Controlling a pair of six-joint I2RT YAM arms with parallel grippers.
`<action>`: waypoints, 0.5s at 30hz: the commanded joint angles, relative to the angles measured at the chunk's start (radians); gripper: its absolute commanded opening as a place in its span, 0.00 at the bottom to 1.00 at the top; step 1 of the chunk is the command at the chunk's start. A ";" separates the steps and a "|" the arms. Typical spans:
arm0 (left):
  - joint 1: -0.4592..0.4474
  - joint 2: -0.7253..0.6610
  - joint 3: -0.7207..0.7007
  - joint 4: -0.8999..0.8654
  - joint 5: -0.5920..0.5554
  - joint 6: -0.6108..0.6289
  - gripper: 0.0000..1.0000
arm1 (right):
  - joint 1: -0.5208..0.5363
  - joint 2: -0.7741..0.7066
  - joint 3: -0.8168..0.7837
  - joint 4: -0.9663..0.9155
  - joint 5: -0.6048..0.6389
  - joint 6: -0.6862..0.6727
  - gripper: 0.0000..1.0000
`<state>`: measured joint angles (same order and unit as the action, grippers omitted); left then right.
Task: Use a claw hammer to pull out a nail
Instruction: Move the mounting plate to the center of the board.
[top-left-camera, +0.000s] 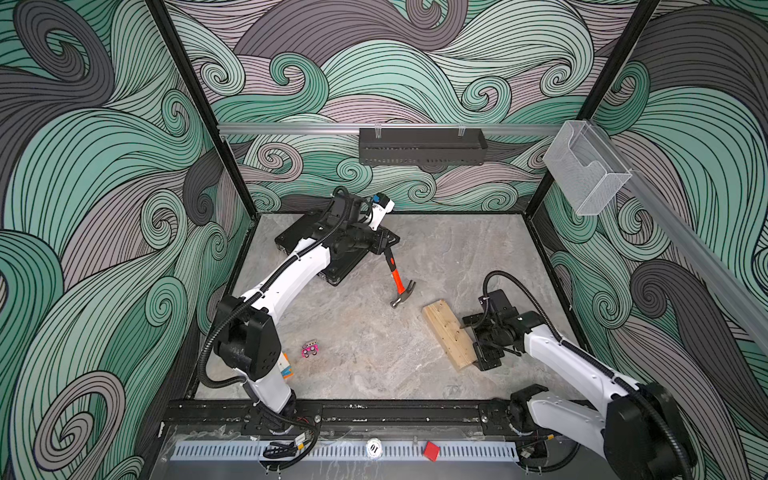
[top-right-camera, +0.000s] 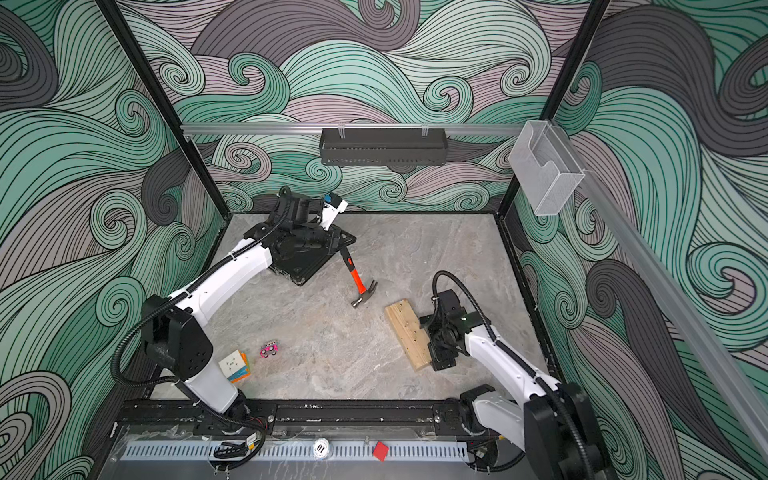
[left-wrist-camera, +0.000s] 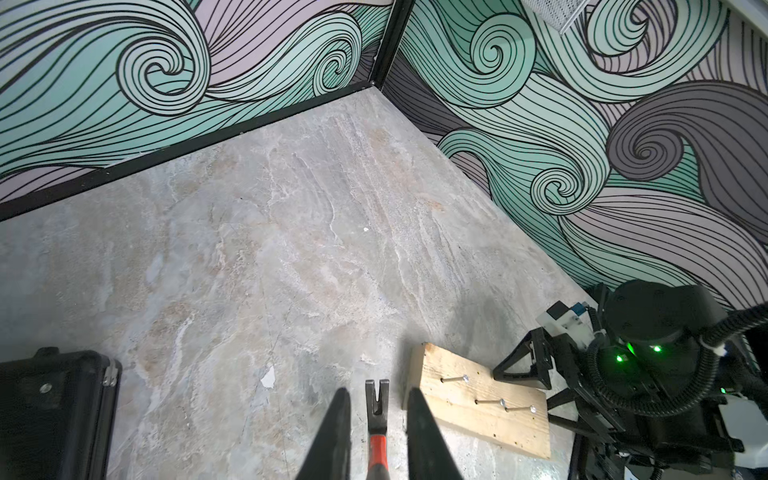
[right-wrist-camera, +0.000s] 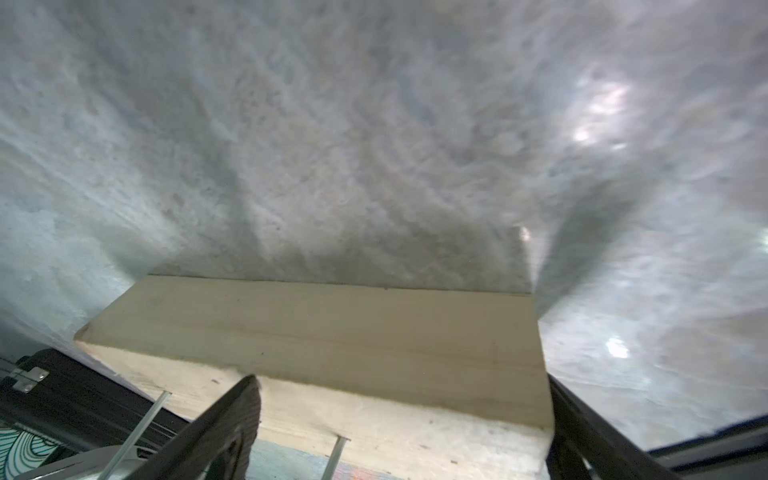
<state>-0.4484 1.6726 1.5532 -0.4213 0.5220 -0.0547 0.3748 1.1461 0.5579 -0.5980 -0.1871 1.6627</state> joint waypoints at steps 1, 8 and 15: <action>-0.004 -0.095 0.010 0.000 -0.055 -0.006 0.00 | 0.047 0.104 0.020 0.196 0.063 0.075 1.00; 0.000 -0.173 -0.038 -0.035 -0.197 -0.029 0.00 | 0.107 0.230 0.114 0.273 0.108 0.047 1.00; 0.001 -0.215 -0.055 -0.059 -0.222 -0.051 0.00 | 0.107 0.182 0.199 0.170 0.263 -0.136 1.00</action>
<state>-0.4480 1.5093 1.4857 -0.4881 0.3138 -0.0727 0.4786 1.3663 0.7040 -0.3733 -0.0456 1.6279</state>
